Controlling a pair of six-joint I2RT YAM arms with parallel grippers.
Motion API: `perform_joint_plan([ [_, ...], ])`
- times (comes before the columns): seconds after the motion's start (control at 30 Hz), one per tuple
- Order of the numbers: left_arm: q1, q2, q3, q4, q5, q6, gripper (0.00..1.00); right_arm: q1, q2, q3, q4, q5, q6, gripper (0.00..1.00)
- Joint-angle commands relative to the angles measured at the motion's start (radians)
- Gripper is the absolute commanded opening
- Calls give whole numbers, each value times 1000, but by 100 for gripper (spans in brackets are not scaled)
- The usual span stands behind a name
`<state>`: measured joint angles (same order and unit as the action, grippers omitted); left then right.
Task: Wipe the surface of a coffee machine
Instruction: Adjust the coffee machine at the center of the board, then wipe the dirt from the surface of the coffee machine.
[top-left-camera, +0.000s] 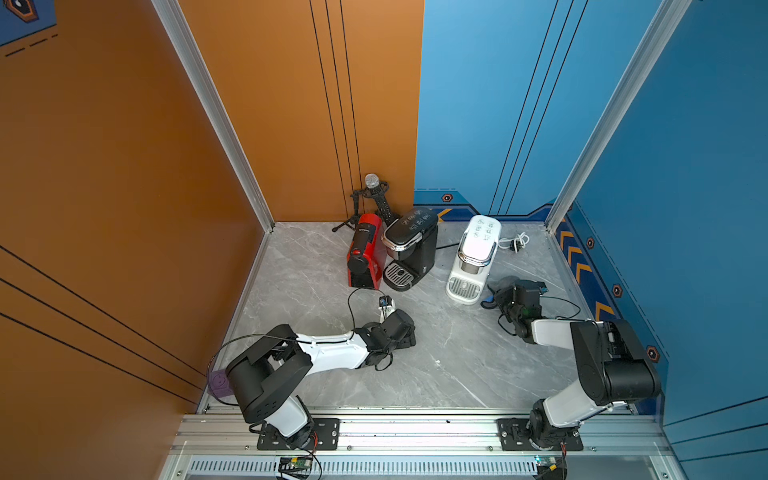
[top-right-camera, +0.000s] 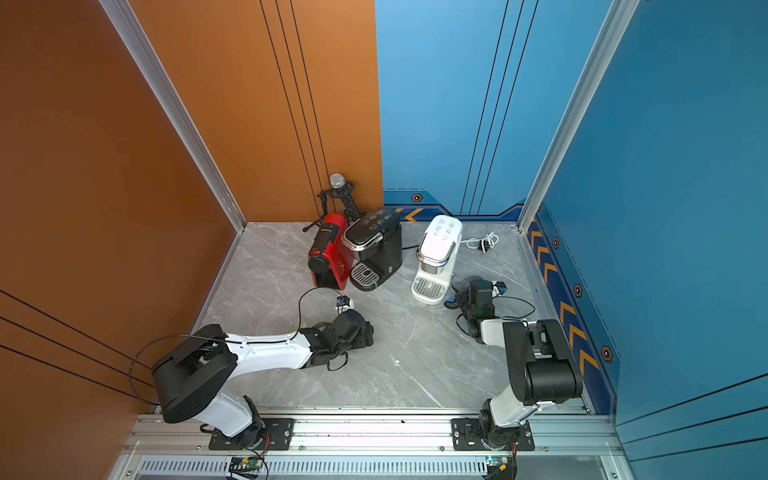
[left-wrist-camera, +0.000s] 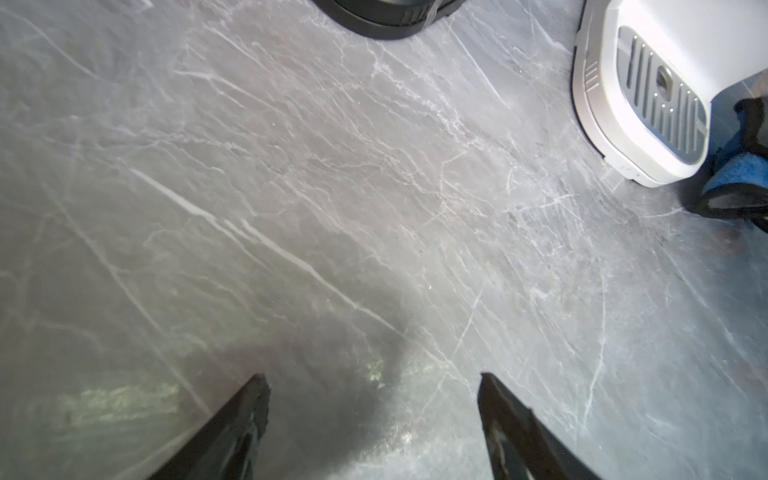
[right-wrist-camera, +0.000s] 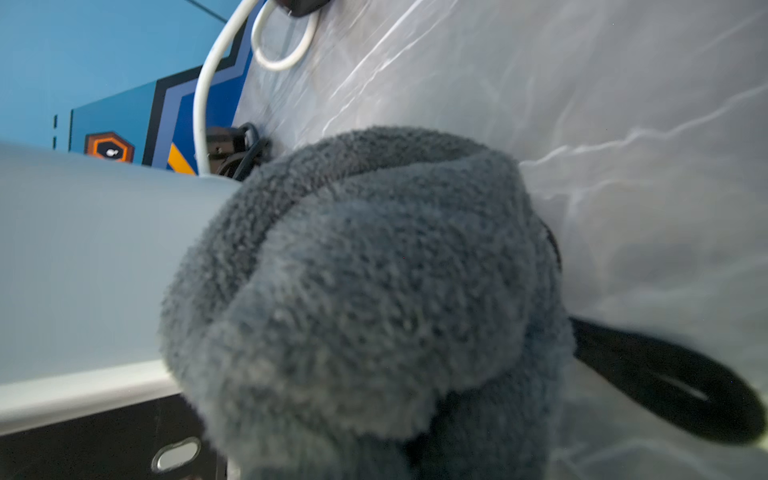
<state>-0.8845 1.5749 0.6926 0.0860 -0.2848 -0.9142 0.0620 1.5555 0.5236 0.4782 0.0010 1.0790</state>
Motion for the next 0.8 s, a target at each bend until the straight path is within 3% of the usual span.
perform_joint_plan([
  [0.0, -6, 24, 36, -20, 2, 9, 80, 61, -83, -11, -80, 1, -40, 8],
  [0.17, -11, 31, 48, -20, 4, 14, 80, 216, -259, -9, -203, 96, -69, 9],
  [0.27, -11, 36, 49, -20, 3, 12, 80, 283, -272, -9, -200, 110, -56, 9],
  [0.43, -15, 53, 71, -20, 21, 21, 80, 325, -97, 57, -89, 9, -47, 9],
  [0.67, -19, 15, 39, -21, 0, 15, 80, 374, 85, 136, 23, -16, -136, 9],
  [0.77, -16, 1, 21, -20, -8, 11, 80, 378, 114, 163, -33, 23, -150, 9],
])
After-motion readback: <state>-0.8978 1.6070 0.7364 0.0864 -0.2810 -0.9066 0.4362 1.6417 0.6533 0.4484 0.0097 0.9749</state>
